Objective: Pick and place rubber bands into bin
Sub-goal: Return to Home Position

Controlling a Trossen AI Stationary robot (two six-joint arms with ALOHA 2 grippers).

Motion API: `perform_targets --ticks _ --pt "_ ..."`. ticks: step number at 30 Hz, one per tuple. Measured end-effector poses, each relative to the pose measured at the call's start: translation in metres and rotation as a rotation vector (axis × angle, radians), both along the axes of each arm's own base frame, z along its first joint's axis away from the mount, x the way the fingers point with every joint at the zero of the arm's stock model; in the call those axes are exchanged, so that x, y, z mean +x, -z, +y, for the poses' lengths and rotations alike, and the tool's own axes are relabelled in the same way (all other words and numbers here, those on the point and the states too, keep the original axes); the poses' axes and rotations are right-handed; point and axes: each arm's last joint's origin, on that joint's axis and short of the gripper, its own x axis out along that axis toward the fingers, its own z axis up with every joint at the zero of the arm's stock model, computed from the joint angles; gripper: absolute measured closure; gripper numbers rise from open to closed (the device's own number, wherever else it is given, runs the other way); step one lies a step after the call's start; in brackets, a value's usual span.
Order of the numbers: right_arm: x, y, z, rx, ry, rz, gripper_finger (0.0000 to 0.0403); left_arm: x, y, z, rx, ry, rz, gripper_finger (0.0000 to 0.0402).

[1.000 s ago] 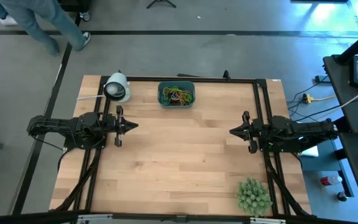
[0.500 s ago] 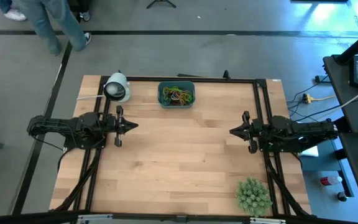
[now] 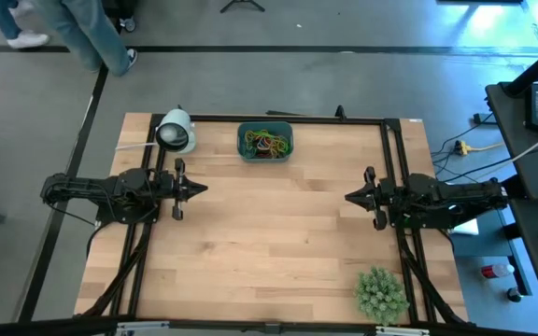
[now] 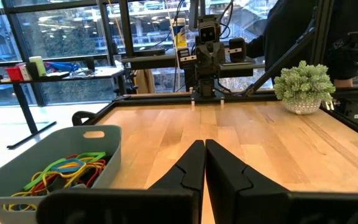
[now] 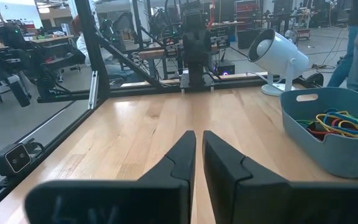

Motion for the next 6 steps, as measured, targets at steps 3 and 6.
perform_targets --ticks 3,6 --pt "0.0000 0.0000 0.0000 0.000 0.000 0.000 0.0368 0.0000 0.0000 0.0000 0.000 0.000 0.000 0.0395" --pt "0.0000 0.0000 0.0000 0.001 0.000 0.000 0.0368 0.0000 0.0000 0.0000 0.000 0.000 0.000 0.0395"
